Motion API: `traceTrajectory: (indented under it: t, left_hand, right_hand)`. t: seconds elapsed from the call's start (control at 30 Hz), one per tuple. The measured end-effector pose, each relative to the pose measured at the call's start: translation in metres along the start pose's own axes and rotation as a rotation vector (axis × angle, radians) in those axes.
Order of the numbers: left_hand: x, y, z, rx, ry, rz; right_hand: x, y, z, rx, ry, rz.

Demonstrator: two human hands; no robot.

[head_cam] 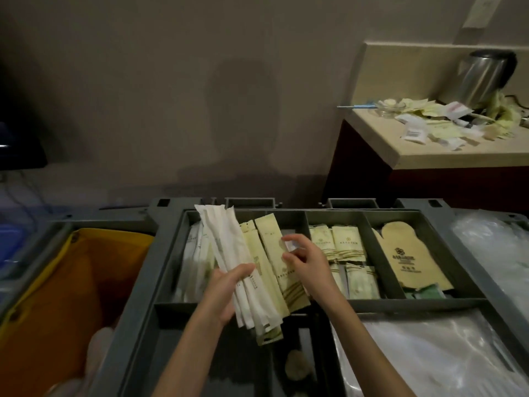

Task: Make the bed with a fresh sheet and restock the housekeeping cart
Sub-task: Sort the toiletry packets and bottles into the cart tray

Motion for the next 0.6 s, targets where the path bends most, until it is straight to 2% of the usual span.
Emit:
traceTrajectory:
  t: [0.2, 0.3, 0.43, 0.5, 0.6]
  left_hand:
    - [0.008, 0.028, 0.050, 0.035, 0.086, -0.028]
    - [0.006, 0.030, 0.057, 0.029, 0.109, -0.028]
    - [-0.003, 0.024, 0.061, 0.023, 0.109, -0.010]
    - [-0.004, 0.023, 0.061, 0.025, 0.112, 0.002]
    - [-0.004, 0.023, 0.067, 0.038, 0.120, 0.019]
  right_hand:
    - [-0.037, -0.006, -0.057, 0.023, -0.091, -0.023]
    - [-0.038, -0.011, -0.067, 0.068, -0.078, 0.001]
    - [-0.022, -0.020, -0.084, -0.027, -0.157, 0.012]
    - [-0.018, -0.020, -0.086, -0.030, -0.141, 0.009]
    - [-0.021, -0.014, -0.072, -0.055, -0.023, -0.014]
Point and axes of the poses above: each hand's wrist, its own x-axis away from the middle knuckle, its own z-axis out of the back of the hand, y = z × x, the point moved 5 cm from there along -x, towards the middle knuckle, and after that the axes turned 7 degrees about -y, right-handed, at the moved point
